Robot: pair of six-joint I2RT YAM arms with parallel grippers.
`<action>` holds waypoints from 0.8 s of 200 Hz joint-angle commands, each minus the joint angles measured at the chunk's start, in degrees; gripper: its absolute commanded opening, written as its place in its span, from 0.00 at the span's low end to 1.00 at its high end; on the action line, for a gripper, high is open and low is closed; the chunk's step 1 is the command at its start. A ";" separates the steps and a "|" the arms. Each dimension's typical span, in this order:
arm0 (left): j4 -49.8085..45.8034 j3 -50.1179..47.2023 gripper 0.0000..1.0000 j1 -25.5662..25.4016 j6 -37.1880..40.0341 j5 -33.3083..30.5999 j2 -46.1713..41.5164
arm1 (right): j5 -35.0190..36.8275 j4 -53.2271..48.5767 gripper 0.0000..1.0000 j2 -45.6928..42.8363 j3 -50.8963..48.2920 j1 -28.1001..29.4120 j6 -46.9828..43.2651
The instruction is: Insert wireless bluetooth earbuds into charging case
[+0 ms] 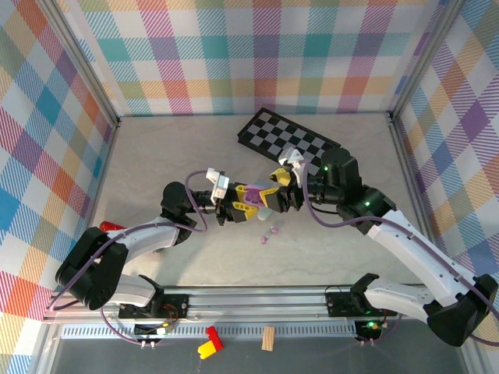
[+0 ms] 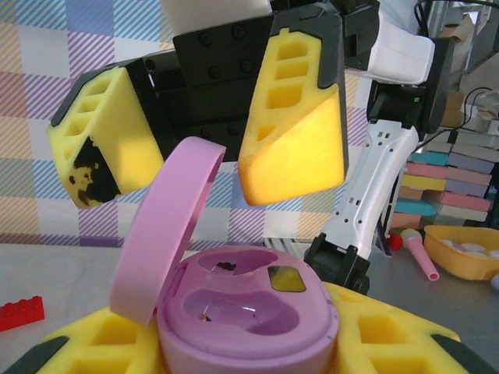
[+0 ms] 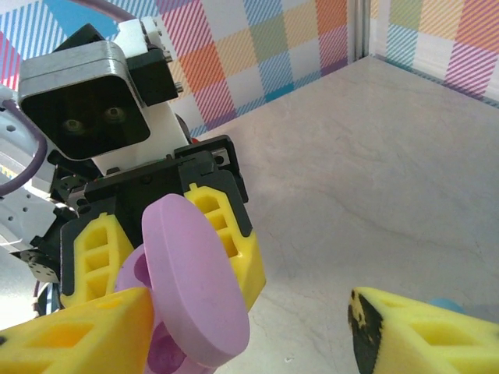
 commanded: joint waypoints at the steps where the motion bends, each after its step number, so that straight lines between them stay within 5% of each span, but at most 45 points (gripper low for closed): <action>1: 3.45 1.77 0.31 -0.03 -1.37 2.44 -0.34 | -2.52 3.32 0.61 1.50 -0.24 -0.38 -2.03; 28: 3.38 2.14 0.31 -0.03 -1.78 3.09 -0.34 | -3.89 3.96 0.50 3.36 0.57 -0.43 -2.17; 64: 3.47 2.17 0.31 -0.03 -1.52 2.85 -0.34 | -3.18 6.13 0.12 3.23 -0.51 -0.43 -2.74; 81: 3.42 2.05 0.32 -0.03 -1.35 2.50 0.02 | -3.30 8.17 0.02 1.85 -2.06 -0.38 -3.37; 112: 3.45 2.38 0.46 -0.03 -1.52 1.26 0.36 | -2.67 9.97 0.00 -0.14 -4.02 0.51 -7.76; 160: 3.38 3.36 0.53 -0.03 -2.48 1.37 1.54 | 3.13 9.55 0.00 -0.16 -4.31 2.48 -10.61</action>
